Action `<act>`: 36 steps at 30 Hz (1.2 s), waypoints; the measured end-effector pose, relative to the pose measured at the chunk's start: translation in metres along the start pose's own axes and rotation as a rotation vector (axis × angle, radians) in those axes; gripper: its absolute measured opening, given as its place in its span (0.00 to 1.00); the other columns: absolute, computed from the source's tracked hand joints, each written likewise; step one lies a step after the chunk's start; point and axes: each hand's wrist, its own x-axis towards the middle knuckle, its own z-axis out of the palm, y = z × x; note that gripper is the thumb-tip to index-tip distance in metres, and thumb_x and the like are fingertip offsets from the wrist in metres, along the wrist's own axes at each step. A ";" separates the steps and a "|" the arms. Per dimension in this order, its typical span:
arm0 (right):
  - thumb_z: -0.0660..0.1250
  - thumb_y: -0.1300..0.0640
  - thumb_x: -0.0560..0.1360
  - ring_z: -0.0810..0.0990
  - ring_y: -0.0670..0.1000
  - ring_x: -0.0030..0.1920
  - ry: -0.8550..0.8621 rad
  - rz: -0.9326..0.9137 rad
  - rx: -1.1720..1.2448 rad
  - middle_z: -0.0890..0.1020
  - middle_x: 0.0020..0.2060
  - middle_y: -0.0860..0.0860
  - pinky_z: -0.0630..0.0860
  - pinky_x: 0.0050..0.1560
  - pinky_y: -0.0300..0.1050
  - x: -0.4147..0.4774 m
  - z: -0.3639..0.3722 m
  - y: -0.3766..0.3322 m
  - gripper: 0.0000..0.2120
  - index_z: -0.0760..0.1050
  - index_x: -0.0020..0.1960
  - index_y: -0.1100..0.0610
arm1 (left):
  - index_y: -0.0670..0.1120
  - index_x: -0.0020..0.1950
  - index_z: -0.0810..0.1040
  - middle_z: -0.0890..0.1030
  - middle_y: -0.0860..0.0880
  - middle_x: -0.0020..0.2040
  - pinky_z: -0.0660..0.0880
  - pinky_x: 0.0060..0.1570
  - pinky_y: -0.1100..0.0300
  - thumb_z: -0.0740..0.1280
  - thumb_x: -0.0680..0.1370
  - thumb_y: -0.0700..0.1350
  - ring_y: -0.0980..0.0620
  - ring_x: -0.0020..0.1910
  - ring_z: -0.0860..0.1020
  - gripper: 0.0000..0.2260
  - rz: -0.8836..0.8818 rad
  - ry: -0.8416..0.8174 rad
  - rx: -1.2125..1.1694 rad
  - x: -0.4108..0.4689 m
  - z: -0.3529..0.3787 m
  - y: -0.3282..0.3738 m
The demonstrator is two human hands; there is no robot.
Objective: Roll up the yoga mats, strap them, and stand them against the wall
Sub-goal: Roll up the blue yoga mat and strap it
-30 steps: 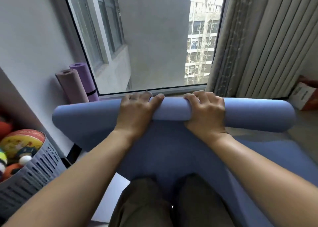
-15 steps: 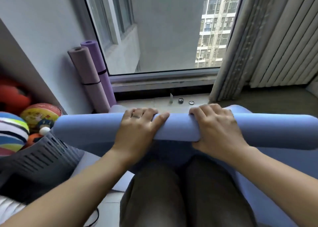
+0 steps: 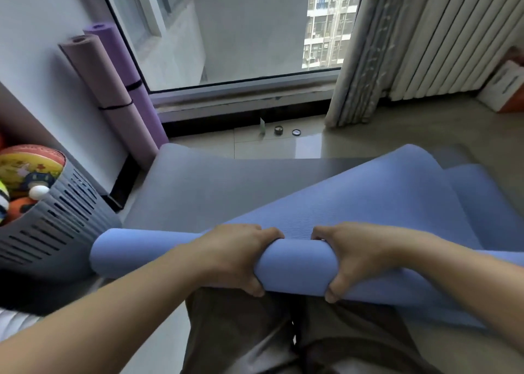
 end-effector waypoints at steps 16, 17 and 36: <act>0.72 0.33 0.61 0.71 0.51 0.57 0.297 -0.004 -0.144 0.71 0.58 0.46 0.72 0.54 0.49 0.013 0.021 0.013 0.41 0.60 0.68 0.43 | 0.61 0.74 0.58 0.65 0.51 0.64 0.64 0.66 0.50 0.72 0.68 0.64 0.48 0.67 0.64 0.38 -0.111 -0.270 -0.071 0.046 -0.023 -0.019; 0.73 0.34 0.61 0.72 0.50 0.57 0.226 -0.015 -0.083 0.72 0.58 0.45 0.72 0.55 0.48 0.018 0.012 0.018 0.40 0.61 0.67 0.43 | 0.59 0.75 0.55 0.64 0.50 0.65 0.64 0.66 0.52 0.71 0.69 0.63 0.47 0.67 0.64 0.39 -0.099 -0.163 -0.044 0.039 -0.017 -0.015; 0.71 0.41 0.62 0.77 0.53 0.50 0.450 -0.008 -0.227 0.77 0.50 0.46 0.67 0.40 0.44 0.043 -0.002 0.019 0.34 0.64 0.64 0.47 | 0.60 0.72 0.57 0.71 0.51 0.62 0.69 0.60 0.50 0.72 0.67 0.58 0.47 0.60 0.73 0.38 -0.078 0.013 0.092 0.060 -0.011 -0.028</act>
